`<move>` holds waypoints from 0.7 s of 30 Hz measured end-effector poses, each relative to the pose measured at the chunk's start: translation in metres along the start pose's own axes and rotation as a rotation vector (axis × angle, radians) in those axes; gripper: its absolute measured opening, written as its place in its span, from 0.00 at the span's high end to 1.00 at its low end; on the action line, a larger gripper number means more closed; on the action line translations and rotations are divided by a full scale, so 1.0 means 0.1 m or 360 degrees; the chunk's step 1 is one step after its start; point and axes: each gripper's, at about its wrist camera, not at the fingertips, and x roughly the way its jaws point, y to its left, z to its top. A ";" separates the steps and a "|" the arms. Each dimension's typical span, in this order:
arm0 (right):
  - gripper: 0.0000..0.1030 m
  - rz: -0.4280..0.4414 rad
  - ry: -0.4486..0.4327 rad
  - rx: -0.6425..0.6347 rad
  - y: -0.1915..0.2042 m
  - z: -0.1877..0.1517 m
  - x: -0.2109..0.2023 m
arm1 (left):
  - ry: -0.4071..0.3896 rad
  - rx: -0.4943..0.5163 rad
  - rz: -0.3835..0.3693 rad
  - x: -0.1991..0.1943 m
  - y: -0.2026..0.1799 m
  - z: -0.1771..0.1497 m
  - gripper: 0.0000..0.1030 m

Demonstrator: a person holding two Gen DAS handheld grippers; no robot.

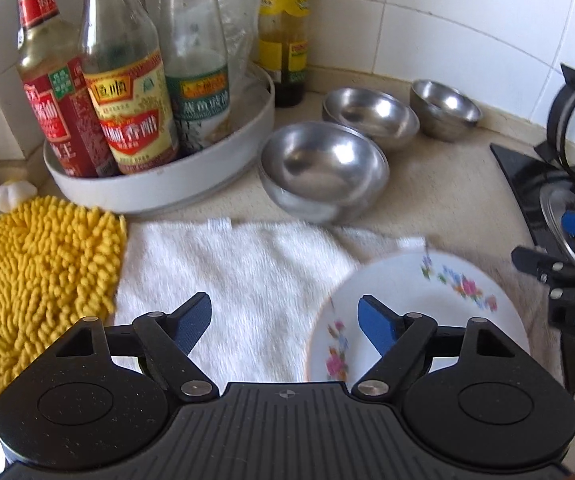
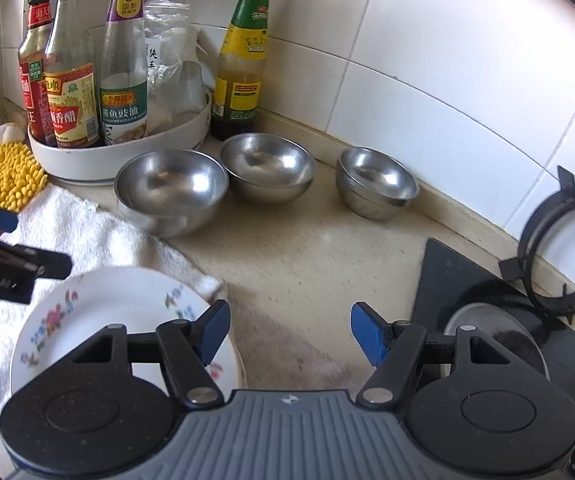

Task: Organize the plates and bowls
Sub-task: 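Move both grippers to the large steel bowl beside the bottle tray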

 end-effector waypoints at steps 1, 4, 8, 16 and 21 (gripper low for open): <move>0.23 0.0003 -0.0001 -0.0007 0.01 0.03 0.03 | -0.0006 -0.0012 0.0000 0.02 0.02 0.05 0.17; 0.23 0.0023 0.0004 -0.0003 0.01 0.16 0.14 | -0.0005 -0.0038 -0.0007 0.12 0.07 0.18 0.17; 0.23 0.0093 0.0050 0.0037 -0.01 0.34 0.33 | 0.0002 -0.0040 -0.0003 0.24 0.11 0.31 0.17; 0.23 0.0290 0.0196 0.0265 -0.15 0.67 0.81 | 0.0012 -0.0110 -0.0021 0.50 0.23 0.52 0.17; 0.28 0.0391 0.0258 0.0346 -0.16 0.84 1.10 | 0.0027 -0.0133 -0.0046 0.68 0.23 0.66 0.18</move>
